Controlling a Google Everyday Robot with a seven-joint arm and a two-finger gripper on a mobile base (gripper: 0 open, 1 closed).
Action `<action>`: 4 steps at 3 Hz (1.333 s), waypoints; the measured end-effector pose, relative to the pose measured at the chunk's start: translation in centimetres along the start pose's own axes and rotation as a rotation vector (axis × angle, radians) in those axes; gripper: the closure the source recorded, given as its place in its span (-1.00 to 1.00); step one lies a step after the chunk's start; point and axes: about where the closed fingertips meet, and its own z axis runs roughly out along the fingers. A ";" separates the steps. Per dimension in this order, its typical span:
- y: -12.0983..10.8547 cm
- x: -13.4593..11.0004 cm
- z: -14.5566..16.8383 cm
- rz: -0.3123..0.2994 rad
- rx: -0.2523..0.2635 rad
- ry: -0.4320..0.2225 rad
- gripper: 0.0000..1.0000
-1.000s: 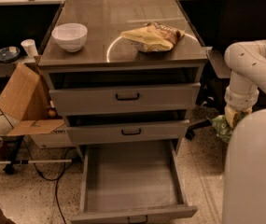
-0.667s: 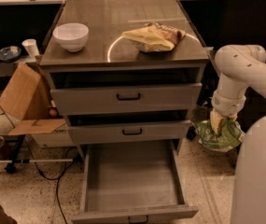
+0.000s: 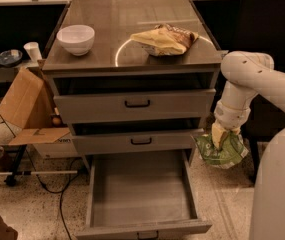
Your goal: Place green jalapeno chip bag into bottom drawer
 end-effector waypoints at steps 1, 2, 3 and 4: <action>-0.7 -0.4 2.6 0.033 -0.095 -0.017 1.00; 0.2 -1.5 6.8 0.080 -0.243 -0.014 1.00; 2.6 -2.4 10.6 0.122 -0.382 0.008 1.00; 6.8 -3.4 13.7 0.151 -0.496 0.058 1.00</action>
Offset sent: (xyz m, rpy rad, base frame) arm -0.0044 0.0310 -0.1152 0.3786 0.1064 -0.2418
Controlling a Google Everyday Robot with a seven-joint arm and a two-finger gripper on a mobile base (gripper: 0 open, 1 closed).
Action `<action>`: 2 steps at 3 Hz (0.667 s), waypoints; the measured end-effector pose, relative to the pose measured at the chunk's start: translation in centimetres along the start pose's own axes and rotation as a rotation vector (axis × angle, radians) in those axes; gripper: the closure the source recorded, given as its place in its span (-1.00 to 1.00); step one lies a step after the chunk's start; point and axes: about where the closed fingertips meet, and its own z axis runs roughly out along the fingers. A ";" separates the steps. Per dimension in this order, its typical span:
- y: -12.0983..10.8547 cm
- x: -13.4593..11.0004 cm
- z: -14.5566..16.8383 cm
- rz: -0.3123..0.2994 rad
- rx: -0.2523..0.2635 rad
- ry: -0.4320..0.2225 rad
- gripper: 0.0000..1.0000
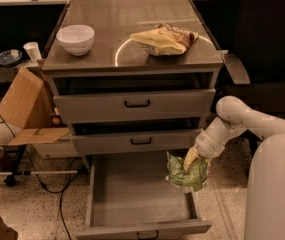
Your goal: Place green jalapeno chip bag into bottom drawer
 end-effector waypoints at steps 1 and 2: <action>2.7 -1.2 5.4 0.029 -0.152 0.065 1.00; 2.7 -1.2 5.5 0.028 -0.166 0.056 1.00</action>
Offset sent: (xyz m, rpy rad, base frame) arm -0.0021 0.0401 -0.0221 0.1018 0.0613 -0.0284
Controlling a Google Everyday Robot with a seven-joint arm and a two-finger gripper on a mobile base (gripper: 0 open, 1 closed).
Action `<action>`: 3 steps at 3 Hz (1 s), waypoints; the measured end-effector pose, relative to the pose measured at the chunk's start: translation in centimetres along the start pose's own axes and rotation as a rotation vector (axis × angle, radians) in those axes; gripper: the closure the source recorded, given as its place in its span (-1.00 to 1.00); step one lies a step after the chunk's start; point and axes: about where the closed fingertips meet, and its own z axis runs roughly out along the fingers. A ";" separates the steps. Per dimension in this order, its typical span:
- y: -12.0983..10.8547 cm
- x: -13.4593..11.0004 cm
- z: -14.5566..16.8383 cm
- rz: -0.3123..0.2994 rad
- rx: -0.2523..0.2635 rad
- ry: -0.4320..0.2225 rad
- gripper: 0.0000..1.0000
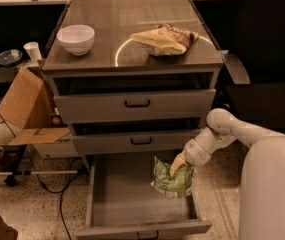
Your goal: Place green jalapeno chip bag into bottom drawer
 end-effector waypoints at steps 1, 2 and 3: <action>0.0 -2.5 1.1 0.025 -0.141 -0.065 1.00; 0.3 -6.7 3.5 0.074 -0.312 -0.126 1.00; -0.7 -11.7 7.0 0.150 -0.406 -0.163 1.00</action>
Offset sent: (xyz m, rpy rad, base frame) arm 0.0943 0.0536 -0.0910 0.4031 0.0096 -0.4504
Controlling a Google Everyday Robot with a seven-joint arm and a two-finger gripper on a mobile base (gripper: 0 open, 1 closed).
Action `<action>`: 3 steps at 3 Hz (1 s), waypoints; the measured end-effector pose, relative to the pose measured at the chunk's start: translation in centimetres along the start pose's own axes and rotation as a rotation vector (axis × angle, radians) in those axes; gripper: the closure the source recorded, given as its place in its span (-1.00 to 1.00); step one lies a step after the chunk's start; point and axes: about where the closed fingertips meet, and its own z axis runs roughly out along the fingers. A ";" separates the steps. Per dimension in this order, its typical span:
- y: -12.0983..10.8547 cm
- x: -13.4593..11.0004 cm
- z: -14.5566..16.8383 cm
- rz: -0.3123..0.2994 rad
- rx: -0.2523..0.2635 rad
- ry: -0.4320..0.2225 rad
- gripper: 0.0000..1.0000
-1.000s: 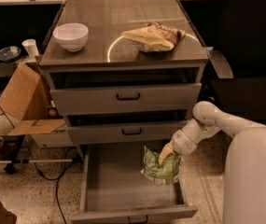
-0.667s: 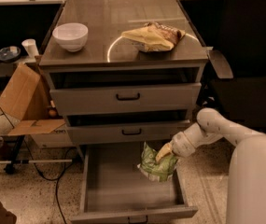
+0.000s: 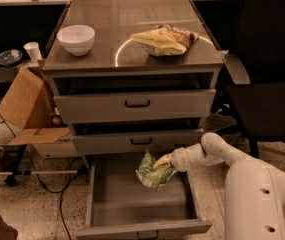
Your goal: Place green jalapeno chip bag into bottom drawer
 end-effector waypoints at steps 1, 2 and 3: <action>-1.7 -2.4 2.0 0.046 -0.001 -0.045 1.00; -4.0 -4.5 3.8 0.068 0.024 -0.076 1.00; -6.0 -5.9 5.1 0.114 0.067 -0.110 0.66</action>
Offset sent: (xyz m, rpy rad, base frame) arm 0.0316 0.0127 -0.1058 -0.1114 0.0378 -0.1180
